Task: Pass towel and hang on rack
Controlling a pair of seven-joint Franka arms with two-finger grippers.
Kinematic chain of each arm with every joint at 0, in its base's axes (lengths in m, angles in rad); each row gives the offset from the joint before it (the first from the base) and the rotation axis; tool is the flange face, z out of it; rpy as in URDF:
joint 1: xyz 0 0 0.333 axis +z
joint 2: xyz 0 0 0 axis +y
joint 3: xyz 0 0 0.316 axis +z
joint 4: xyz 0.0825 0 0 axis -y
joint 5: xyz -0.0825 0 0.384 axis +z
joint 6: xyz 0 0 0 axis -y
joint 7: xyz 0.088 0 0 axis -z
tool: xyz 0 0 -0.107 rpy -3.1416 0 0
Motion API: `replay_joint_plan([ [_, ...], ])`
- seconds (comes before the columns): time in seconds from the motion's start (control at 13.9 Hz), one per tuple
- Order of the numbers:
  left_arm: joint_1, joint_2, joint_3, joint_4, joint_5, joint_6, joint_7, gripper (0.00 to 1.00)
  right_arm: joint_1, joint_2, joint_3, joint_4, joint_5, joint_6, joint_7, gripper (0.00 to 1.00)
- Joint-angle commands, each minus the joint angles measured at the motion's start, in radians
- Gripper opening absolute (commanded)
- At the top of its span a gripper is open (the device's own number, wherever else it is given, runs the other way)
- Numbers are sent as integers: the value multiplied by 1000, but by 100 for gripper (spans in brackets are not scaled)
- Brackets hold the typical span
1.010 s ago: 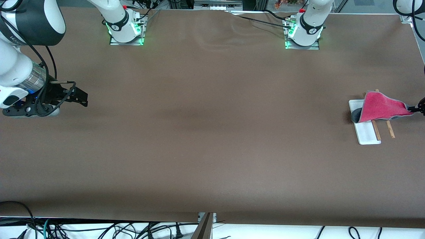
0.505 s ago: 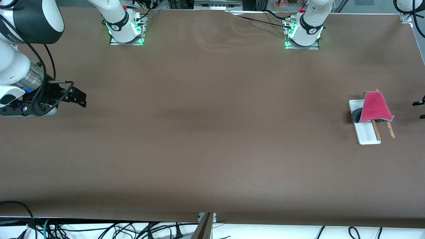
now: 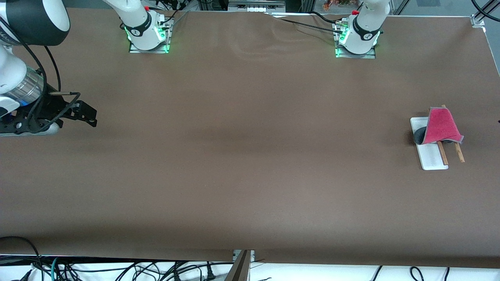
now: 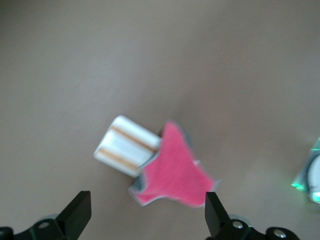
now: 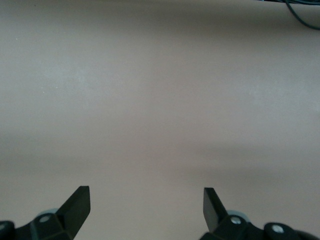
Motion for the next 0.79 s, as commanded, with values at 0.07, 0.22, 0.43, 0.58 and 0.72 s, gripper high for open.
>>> replay_joint_plan([
  [0.07,-213,-103,11,-21,100,-90,-288,100,5,4,5,12,-10,-6,17,100],
  [0.22,-298,-109,7,-20,94,-124,-459,100,5,4,5,13,-9,-2,16,100],
  [0.43,-408,-214,23,-126,63,-25,-749,100,3,4,2,13,-7,-2,11,100],
  [0.58,-419,-385,23,-362,61,194,-1007,100,3,4,2,12,-6,-2,11,100],
  [0.72,-434,-517,25,-545,60,270,-1232,100,3,4,3,13,-6,-5,14,100],
])
